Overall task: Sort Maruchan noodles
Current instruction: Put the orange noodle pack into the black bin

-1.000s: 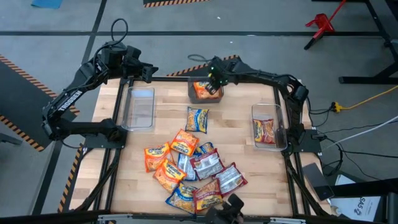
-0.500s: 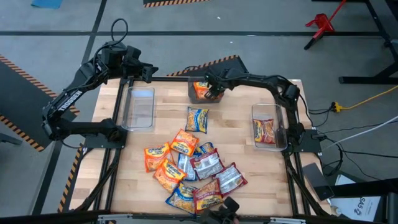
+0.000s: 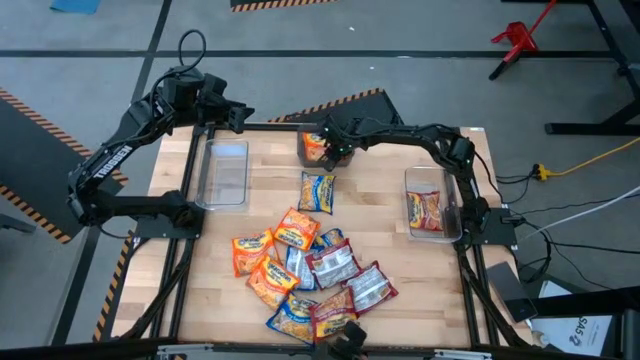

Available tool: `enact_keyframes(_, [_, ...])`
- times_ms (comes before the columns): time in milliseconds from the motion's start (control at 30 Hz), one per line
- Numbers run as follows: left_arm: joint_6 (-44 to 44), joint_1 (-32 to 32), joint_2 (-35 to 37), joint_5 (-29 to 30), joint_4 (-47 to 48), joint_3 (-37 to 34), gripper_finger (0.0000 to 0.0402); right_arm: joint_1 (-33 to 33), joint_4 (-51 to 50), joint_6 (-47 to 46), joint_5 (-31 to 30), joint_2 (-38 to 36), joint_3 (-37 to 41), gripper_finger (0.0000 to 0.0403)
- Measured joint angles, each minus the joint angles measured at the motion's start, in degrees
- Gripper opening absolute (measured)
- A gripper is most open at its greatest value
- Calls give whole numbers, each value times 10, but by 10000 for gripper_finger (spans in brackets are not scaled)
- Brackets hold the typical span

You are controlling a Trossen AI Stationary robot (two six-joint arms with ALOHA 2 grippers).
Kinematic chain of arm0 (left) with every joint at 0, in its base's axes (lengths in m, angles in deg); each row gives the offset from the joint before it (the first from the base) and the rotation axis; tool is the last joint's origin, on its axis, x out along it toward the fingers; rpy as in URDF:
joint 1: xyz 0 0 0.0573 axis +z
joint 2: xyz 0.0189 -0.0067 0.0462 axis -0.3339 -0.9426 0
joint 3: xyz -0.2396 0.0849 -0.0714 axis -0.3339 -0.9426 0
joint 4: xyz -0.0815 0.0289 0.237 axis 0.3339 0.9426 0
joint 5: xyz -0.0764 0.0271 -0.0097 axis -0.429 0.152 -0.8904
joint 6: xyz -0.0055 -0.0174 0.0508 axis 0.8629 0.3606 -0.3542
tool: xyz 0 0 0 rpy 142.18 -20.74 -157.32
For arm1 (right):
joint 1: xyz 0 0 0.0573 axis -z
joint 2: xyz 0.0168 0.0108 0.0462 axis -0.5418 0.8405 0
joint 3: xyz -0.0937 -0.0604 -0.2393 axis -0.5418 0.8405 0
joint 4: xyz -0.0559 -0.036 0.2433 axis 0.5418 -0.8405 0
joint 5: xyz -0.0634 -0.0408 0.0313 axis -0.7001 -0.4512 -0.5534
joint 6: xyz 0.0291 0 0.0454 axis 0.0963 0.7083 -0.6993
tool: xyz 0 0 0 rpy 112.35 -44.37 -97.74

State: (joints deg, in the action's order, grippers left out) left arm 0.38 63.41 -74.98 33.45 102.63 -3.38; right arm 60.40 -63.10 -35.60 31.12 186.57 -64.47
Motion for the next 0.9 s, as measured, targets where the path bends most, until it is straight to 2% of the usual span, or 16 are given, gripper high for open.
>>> enact_keyframes(233, [0, 0, 0, 0, 0, 0, 179, 1, -17, 0, 13, -1, -37, 133])
enact_keyframes(467, [0, 0, 0, 0, 0, 0, 179, 1, -177, 2, -92, -5, -129, 134])
enact_keyframes(567, [0, 0, 0, 0, 0, 0, 179, 2, -218, -17, -92, -5, -132, 134])
enact_keyframes(900, [-1, 0, 0, 1, 0, 0, 179, 17, -220, -13, -107, -5, -70, 134])
